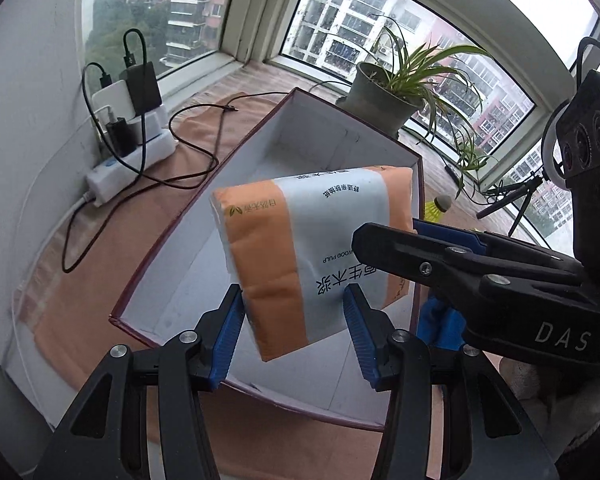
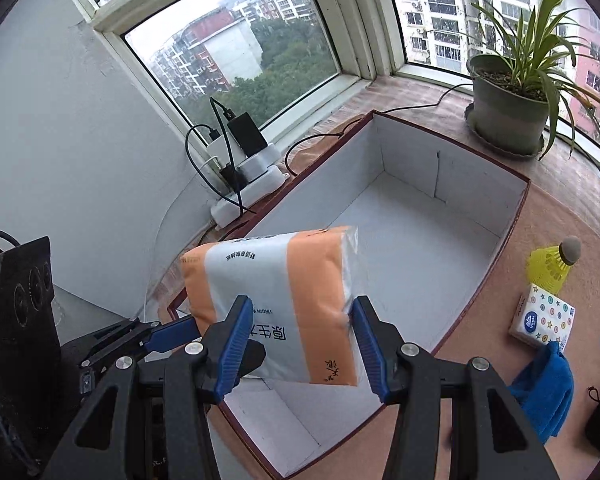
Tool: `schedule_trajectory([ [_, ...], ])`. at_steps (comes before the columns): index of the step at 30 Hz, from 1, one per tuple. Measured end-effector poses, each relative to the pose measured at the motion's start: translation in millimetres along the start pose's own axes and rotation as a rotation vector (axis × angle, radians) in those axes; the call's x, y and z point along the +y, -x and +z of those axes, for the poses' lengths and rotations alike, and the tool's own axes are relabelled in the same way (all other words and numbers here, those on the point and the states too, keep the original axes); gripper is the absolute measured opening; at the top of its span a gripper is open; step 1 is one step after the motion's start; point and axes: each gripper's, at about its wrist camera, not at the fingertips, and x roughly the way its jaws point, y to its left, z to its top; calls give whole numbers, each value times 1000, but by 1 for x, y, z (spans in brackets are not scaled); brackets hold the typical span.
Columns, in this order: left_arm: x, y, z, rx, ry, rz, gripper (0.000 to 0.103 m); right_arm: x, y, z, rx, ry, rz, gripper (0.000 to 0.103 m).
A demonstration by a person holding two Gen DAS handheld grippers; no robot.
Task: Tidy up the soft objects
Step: 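Lift the tissue pack with both grippers and lower it into the white box, then open both grippers and move them over the blue towel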
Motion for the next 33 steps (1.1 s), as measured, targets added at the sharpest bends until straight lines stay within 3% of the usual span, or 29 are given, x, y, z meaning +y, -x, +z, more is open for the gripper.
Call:
schedule_trajectory([
  [9,5,-1,-1,-1,23,46,49,-2,1,3,-14,21,-42,49],
  [19,-1,11,-3,-33,34,24,49,-17,26,-7,-51,6,-34,49],
  [30,-63,14,-11,-49,-52,-67,50,-90,91,-38,-120,-75,-70,51],
  [33,-89,13,-17,-46,-96,-94,50,-114,107,-49,-135,-93,-79,58],
])
